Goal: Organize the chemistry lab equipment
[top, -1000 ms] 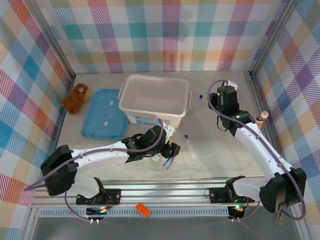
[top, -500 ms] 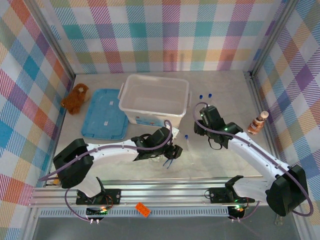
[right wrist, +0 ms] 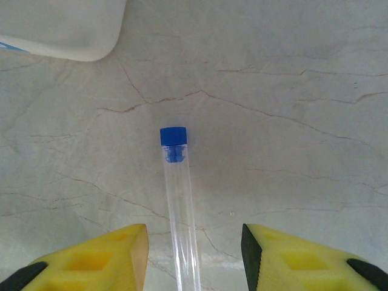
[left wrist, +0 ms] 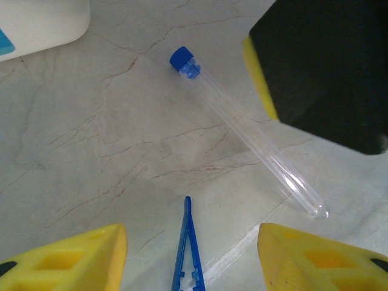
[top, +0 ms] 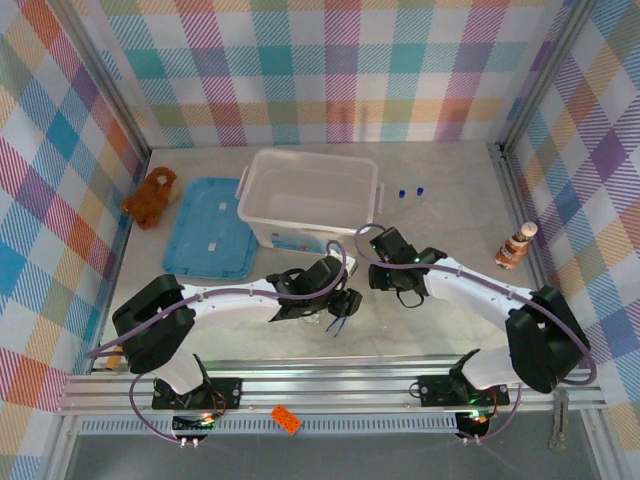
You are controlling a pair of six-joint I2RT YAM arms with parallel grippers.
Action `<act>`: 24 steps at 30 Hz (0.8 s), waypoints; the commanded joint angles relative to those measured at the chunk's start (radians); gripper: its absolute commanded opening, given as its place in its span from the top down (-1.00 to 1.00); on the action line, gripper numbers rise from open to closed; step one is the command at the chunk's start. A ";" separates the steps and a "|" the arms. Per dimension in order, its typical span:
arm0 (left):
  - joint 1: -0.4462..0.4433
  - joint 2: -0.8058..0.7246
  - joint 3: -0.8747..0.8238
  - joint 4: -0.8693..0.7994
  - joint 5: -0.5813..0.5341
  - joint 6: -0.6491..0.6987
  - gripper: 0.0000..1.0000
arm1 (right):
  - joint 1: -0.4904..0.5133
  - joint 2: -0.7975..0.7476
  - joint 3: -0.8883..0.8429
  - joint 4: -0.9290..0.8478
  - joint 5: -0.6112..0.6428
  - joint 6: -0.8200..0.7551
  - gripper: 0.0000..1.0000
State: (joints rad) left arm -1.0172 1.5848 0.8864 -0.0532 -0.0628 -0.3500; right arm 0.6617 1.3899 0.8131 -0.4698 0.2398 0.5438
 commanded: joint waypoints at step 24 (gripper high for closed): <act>0.074 -0.005 -0.056 0.022 0.055 -0.053 -0.18 | 0.044 0.229 0.063 0.012 0.055 0.010 0.36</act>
State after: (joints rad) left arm -0.9565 1.5848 0.8410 -0.0391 -0.0181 -0.3969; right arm 0.6998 1.5974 0.8490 -0.4366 0.2672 0.5426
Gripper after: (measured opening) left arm 0.587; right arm 0.328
